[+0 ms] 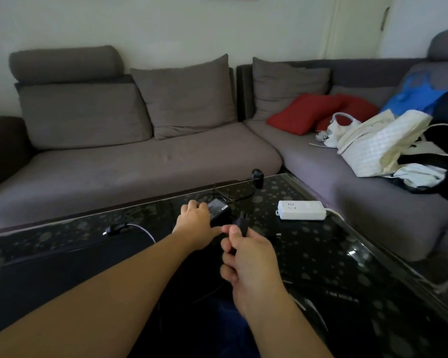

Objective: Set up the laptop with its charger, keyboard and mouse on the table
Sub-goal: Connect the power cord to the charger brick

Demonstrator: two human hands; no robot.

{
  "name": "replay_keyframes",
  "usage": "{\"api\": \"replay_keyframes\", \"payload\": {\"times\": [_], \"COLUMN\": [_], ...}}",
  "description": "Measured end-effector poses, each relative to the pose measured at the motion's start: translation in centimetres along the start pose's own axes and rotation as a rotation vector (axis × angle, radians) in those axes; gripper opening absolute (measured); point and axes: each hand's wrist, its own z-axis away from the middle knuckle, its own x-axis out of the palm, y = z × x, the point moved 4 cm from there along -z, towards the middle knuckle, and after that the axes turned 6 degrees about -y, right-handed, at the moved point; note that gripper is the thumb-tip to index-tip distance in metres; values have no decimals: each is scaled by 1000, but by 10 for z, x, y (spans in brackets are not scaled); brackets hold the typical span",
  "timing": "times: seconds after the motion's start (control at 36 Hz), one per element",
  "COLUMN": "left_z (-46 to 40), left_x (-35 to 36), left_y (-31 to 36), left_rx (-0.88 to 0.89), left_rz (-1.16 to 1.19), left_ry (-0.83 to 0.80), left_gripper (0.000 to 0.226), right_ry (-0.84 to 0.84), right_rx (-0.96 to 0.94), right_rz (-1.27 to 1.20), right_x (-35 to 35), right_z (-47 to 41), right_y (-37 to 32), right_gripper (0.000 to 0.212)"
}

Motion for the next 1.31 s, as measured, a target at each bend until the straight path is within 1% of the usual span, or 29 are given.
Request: {"api": "replay_keyframes", "payload": {"times": [0.06, 0.14, 0.19, 0.25, 0.31, 0.39, 0.5, 0.58, 0.67, 0.75, 0.81, 0.92, 1.0, 1.11, 1.19, 1.31], "left_z": [-12, -22, -21, -15, -2, 22, 67, 108, 144, 175, 196, 228, 241, 240, 236, 239], "left_x": [6, 11, 9, 3, -6, -28, -60, -83, -99, -109, -113, -113, -111, -120, -136, -154], "left_y": [2, 2, 3, 5, 8, 9, 7, 1, -12, -26, -36, -55, -67, -79, -80, -78], "left_rx": [-43, -108, -121, -107, -52, 71, 261, 346, 348, 334, 329, 324, 328, 308, 313, 378], "left_rz": [-28, -13, 16, 63, 178, 380, 488, 602, 660, 720, 754, 825, 858, 851, 782, 607], "left_ry": [-10, -38, -11, 47, 122, 248, 350, 398, 429, 448, 484, 542, 569, 584, 582, 502], "left_gripper": [85, 70, 63, 67, 77, 78, 75, 77, 80, 79, 80, 83, 83, 81, 81, 79], "right_ry": [-6, -22, -31, -45, -65, -107, -131, -174, -237, -287, -319, -400, -430, -418, -394, -454], "right_rx": [24, 35, 28, 6, -27, -106, -206, -301, -401, -516, -600, -728, -808, -869, -837, -796], "right_rz": [-13, -24, -26, -26, -27, -27, -41, -30, 46, 197, 291, 378, 479, 632, 610, 507], "right_x": [-1, 0, 2, 2, 0, -2, -1, 10, 26, 41, 52, 75, 89, 101, 99, 104], "right_z": [-2, -3, -2, 0, 2, 10, 21, 35, 53, 74, 89, 117, 131, 140, 140, 144], "right_y": [0, -3, -6, -10, -14, -22, -36, -43, -52, -59, -61, -62, -61, -53, -51, -54], "right_gripper": [19, 19, 19, 19, 19, 19, 18, 20, 20, 21, 24, 32, 40, 37, 45, 51]}}
